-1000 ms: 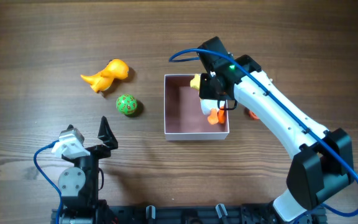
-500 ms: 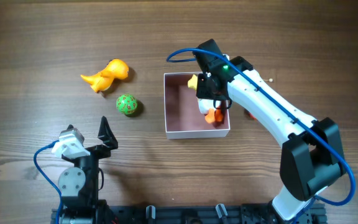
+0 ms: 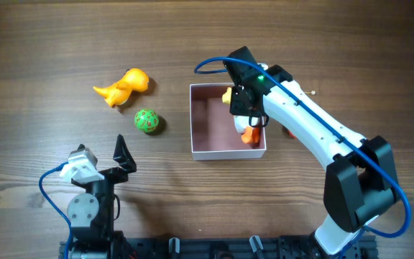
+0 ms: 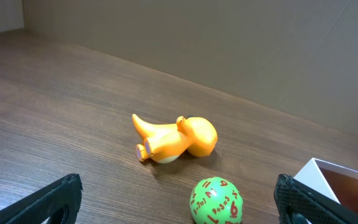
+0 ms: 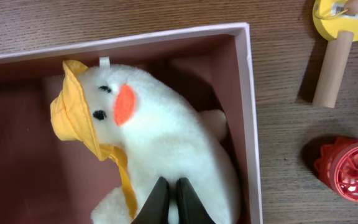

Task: Pack container
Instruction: 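Carry the duck left and lower it into the box, release, then move the right gripper to the yellow cup-and-ball toy and grasp its handle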

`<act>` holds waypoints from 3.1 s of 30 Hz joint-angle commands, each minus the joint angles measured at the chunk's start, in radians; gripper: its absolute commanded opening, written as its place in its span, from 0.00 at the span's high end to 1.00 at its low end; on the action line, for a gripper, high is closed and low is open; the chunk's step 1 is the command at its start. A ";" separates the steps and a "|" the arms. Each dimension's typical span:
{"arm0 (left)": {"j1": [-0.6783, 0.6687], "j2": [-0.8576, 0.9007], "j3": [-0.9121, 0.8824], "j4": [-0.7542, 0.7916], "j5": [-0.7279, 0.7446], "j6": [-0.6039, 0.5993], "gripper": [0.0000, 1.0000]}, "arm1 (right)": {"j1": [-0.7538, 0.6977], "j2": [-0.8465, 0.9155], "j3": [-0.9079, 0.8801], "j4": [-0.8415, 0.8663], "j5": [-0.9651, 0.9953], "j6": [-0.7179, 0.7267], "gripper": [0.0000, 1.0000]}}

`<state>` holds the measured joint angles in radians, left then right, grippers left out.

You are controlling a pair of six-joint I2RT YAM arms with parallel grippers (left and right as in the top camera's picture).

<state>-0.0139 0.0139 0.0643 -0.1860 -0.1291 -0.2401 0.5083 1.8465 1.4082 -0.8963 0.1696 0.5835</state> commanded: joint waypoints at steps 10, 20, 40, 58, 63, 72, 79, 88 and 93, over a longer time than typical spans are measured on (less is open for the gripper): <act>-0.005 -0.007 -0.007 0.003 0.016 0.021 0.00 | 0.005 0.016 -0.010 0.008 0.031 -0.030 0.54; -0.005 -0.007 -0.007 0.003 0.016 0.021 0.00 | 0.003 -0.103 0.116 -0.046 0.040 -0.090 0.40; -0.005 -0.007 -0.007 0.003 0.016 0.020 0.00 | -0.330 -0.135 -0.021 -0.056 0.110 -0.028 0.05; -0.005 -0.007 -0.007 0.003 0.016 0.020 0.00 | -0.360 0.166 -0.023 0.079 -0.020 -0.063 0.18; -0.005 -0.007 -0.007 0.003 0.016 0.021 0.00 | -0.360 0.166 -0.023 0.089 -0.022 -0.060 0.22; -0.005 -0.007 -0.007 0.003 0.016 0.021 0.00 | -0.360 0.166 -0.082 0.159 -0.021 -0.087 0.28; -0.005 -0.007 -0.007 0.003 0.016 0.021 0.00 | -0.360 0.166 -0.082 0.179 -0.021 -0.113 0.33; -0.005 -0.007 -0.007 0.003 0.016 0.021 0.00 | -0.360 0.192 -0.093 0.188 -0.021 -0.113 0.55; -0.005 -0.007 -0.007 0.003 0.016 0.020 0.00 | -0.360 0.194 -0.094 0.195 -0.021 -0.113 0.71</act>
<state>-0.0139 0.0139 0.0643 -0.1860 -0.1291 -0.2401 0.1493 2.0243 1.3289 -0.7063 0.1574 0.4728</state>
